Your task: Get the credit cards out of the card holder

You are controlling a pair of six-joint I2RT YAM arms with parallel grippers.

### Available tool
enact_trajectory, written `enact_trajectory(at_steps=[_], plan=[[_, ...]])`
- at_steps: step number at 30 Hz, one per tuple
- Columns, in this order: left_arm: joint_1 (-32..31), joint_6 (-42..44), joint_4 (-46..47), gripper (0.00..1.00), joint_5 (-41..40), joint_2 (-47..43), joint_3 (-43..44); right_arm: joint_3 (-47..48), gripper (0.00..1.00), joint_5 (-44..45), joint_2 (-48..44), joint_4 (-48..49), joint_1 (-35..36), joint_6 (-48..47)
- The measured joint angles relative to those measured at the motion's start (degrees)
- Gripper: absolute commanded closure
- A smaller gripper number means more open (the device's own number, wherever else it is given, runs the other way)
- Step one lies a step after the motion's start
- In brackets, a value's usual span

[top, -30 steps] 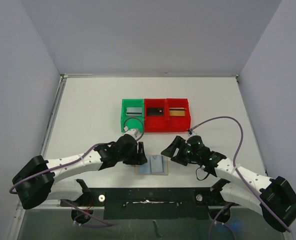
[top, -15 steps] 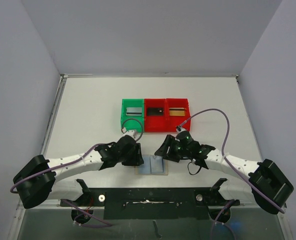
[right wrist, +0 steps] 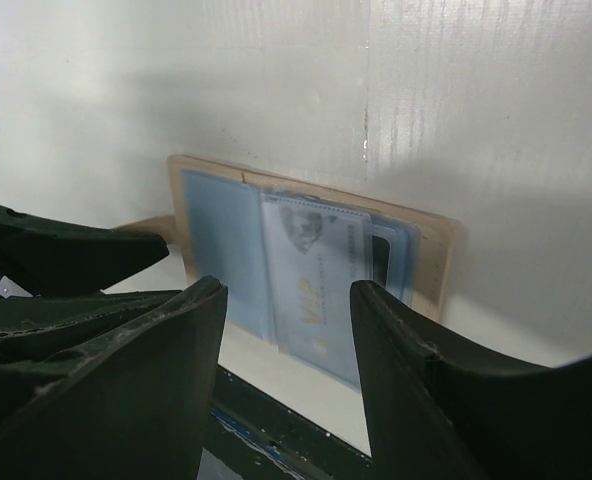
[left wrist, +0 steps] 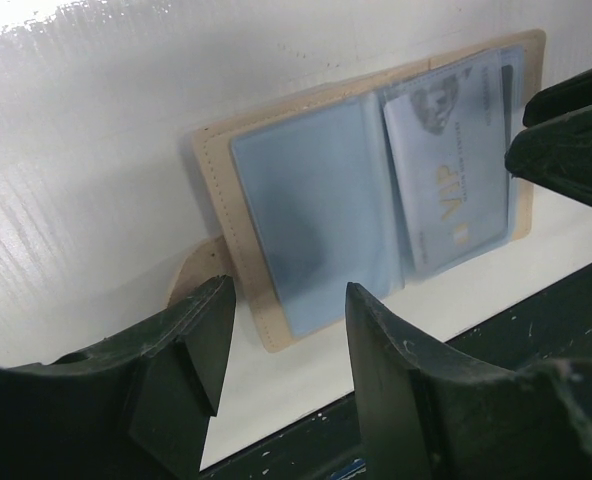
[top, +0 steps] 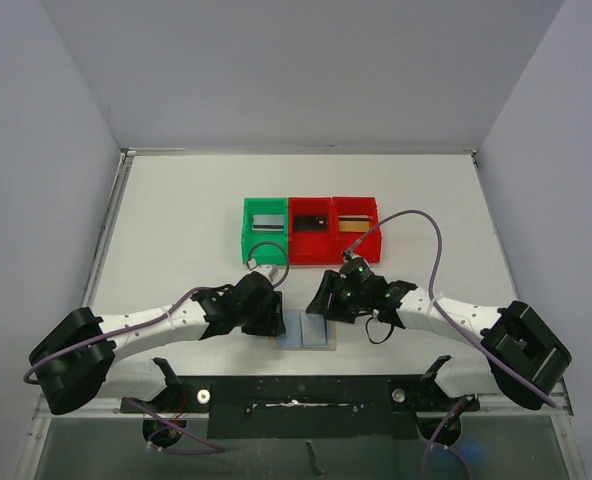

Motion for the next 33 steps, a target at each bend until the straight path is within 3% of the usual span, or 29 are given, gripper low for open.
enact_trajectory(at_steps=[6,14,23,33], plan=[[0.0,0.5,-0.17,0.55,0.15,0.42,0.02,0.79,0.48,0.9,0.5,-1.46,0.33,-0.35],[0.0,1.11,-0.13,0.66,1.16,0.48,0.0,1.27,0.5,0.85,3.56,-1.77,0.68,-0.68],[0.0,1.09,-0.04,0.7,1.6,1.31,-0.11,3.26,0.59,0.55,5.7,-2.43,1.01,-1.42],[0.0,1.07,0.0,0.72,1.6,1.31,-0.74,3.26,0.58,-2.34,5.53,1.03,1.05,-1.42]])
